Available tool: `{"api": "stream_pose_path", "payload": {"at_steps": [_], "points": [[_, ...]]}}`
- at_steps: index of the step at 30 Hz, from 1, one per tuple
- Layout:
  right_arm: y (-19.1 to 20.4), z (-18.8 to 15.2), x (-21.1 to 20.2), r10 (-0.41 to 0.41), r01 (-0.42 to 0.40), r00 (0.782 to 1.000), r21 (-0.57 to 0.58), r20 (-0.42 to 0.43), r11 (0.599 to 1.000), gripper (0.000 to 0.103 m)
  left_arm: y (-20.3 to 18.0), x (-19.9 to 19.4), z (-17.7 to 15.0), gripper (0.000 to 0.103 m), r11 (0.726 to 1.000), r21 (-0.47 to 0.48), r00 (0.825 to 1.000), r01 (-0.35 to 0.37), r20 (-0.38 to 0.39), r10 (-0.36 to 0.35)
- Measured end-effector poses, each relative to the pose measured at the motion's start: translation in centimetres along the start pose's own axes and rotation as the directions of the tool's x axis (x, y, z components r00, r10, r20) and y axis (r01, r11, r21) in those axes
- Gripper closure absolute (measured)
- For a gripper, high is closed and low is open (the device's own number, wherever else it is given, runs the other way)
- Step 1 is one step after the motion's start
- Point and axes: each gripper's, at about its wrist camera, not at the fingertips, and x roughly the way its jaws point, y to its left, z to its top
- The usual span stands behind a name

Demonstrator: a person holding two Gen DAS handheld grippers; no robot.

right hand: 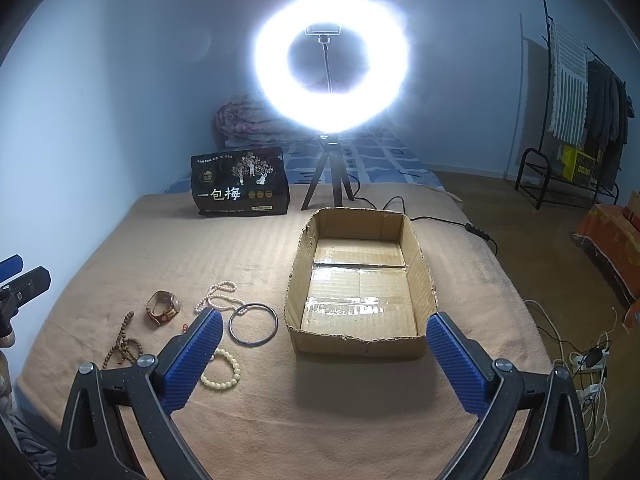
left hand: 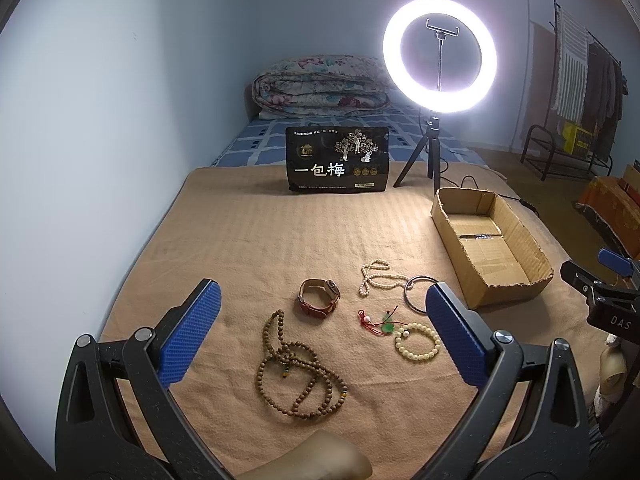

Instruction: Organize jewelry

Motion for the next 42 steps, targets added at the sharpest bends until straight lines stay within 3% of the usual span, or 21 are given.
{"api": "stream_pose_path", "payload": {"at_steps": [42], "points": [[0.4,0.1,0.6,0.016,-0.016,0.999,-0.009,-0.032,1.0,0.0,0.4,0.6,-0.6,0.0,1.0,-0.005,1.0,-0.01,-0.019,0.01]]}}
